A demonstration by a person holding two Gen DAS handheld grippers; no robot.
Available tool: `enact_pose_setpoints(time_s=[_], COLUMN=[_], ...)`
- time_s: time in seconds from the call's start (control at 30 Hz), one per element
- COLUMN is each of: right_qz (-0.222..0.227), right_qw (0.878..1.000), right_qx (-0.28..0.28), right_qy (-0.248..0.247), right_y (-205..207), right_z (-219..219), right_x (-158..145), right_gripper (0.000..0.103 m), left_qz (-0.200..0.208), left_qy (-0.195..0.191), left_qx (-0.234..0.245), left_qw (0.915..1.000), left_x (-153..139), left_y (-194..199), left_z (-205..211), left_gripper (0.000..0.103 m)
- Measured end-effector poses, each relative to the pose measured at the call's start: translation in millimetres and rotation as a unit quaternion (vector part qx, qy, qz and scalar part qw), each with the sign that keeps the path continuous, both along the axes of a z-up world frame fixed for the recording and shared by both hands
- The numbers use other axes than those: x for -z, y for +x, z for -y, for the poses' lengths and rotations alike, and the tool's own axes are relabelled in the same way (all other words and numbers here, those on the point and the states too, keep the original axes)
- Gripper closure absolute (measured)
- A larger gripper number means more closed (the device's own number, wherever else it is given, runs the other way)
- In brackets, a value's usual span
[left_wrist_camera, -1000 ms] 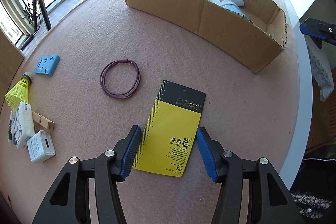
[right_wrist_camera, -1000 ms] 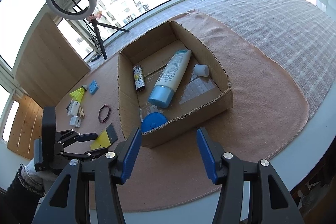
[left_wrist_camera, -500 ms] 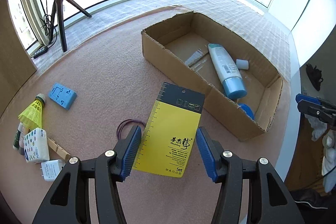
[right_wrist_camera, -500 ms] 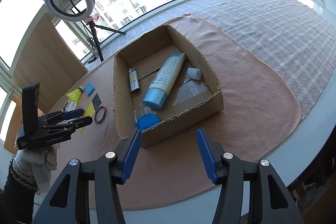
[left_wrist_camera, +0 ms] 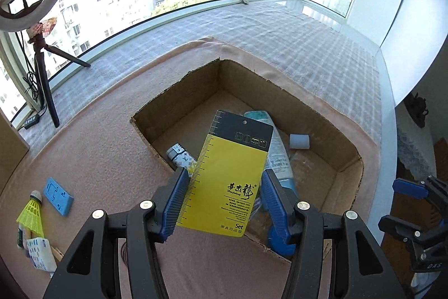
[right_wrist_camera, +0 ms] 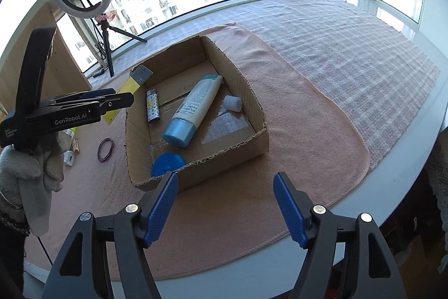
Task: Organize objects
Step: 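Carry the yellow notebook with the left tool into the box and release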
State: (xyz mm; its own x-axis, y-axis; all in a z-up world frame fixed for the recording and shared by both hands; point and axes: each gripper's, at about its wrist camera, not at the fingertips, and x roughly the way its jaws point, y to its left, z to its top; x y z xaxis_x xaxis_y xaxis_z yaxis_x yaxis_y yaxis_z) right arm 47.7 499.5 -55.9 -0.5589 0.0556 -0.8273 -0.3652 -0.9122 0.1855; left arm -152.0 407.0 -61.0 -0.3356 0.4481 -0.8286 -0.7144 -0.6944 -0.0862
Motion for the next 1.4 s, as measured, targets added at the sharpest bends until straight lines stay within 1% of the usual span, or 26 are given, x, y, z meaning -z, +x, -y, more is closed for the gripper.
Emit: enact_pose_setpoints(time_s=[0.1,0.17,0.2,0.23,0.47,0.63,0.8,0.93,1.2,1.4], right_qz=[0.003,0.004,0.004,0.004,0.007,0.000,-0.010,-0.025,-0.057,-0.053], right_qw=[1.000,1.000,1.000,1.000,1.000,1.000,0.999,0.997,0.992,0.987], right_qx=[0.008,0.010,0.009,0.008,-0.001,-0.020,-0.047,-0.070,-0.113,-0.149], right_qy=[0.009,0.010,0.009,0.009,0.015,0.017,0.011,0.002,-0.026,-0.031], right_y=[0.7,0.5,0.2,-0.2,-5.9,-14.0,-26.4,-37.7,-61.6,-85.5], right_z=[-0.2,-0.5,-0.3,0.0,7.6,21.7,41.3,60.5,104.2,140.6], right_x=[-0.2,-0.1,0.2,0.4,1.2,-1.1,-3.9,-6.7,-15.1,-18.9], right_gripper=[0.032,0.031,0.031,0.031,0.031,0.031,0.031,0.031,0.031,0.031], left_qz=[0.000,0.007,0.008,0.006,0.003,0.001,-0.020,-0.033,-0.061,-0.065], left_qy=[0.005,0.008,0.011,0.014,0.016,0.015,0.002,0.000,0.000,0.000], left_qx=[0.005,0.009,0.008,0.007,-0.008,-0.033,-0.065,-0.095,-0.135,-0.164], left_qw=[1.0000,0.9999,0.9999,0.9999,0.9998,0.9993,0.9977,0.9949,0.9890,0.9843], left_x=[-0.4,-0.2,-0.5,-1.1,-2.1,-2.8,-9.6,-20.1,-42.3,-47.1], left_y=[-1.0,-1.9,-2.0,-1.6,-3.3,-2.1,4.3,10.5,31.8,37.9], left_z=[-16.5,-23.0,-24.5,-24.9,-6.5,23.5,61.8,98.8,172.2,221.3], left_gripper=[0.044,0.038,0.033,0.032,0.032,0.032,0.032,0.032,0.032,0.032])
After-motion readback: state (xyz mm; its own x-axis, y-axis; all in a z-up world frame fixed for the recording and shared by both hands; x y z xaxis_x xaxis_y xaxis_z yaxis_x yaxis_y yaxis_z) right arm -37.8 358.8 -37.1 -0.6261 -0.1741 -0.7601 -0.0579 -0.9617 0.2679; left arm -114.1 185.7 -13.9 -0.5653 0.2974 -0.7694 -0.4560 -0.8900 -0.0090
